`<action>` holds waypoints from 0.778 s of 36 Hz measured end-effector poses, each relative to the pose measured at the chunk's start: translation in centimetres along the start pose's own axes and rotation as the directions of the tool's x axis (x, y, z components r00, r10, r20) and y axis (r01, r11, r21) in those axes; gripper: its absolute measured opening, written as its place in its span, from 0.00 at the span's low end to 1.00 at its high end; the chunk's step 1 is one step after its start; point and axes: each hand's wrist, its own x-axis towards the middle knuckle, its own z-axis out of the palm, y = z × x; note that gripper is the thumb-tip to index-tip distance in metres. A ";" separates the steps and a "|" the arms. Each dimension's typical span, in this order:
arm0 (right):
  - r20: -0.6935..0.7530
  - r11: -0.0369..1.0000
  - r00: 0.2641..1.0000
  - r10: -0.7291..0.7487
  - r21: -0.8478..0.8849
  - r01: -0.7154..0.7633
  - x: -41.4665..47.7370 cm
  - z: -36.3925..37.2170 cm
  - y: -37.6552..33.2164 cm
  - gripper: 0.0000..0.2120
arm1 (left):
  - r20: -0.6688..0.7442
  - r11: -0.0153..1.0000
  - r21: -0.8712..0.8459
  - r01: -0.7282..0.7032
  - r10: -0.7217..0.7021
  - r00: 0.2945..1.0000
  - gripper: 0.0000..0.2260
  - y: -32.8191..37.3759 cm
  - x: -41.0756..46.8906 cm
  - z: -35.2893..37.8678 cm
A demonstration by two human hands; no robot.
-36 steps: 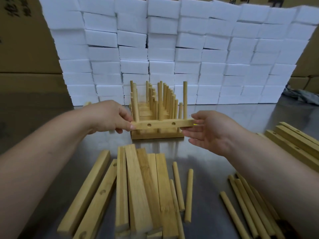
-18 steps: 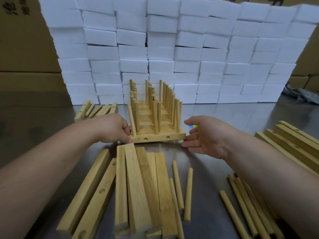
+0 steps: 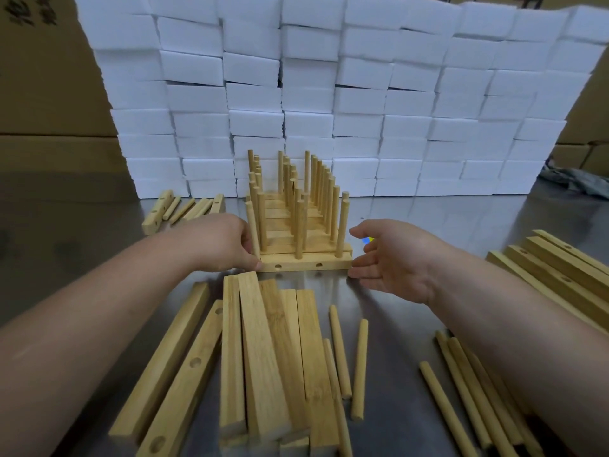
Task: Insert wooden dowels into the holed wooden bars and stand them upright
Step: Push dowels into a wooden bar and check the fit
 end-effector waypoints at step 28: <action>0.074 0.989 0.997 -0.025 0.149 0.013 0.4 0.0 0.4 0.29 | -0.054 0.998 -0.067 -0.012 0.008 0.999 0.13 0.6 0.1 0.6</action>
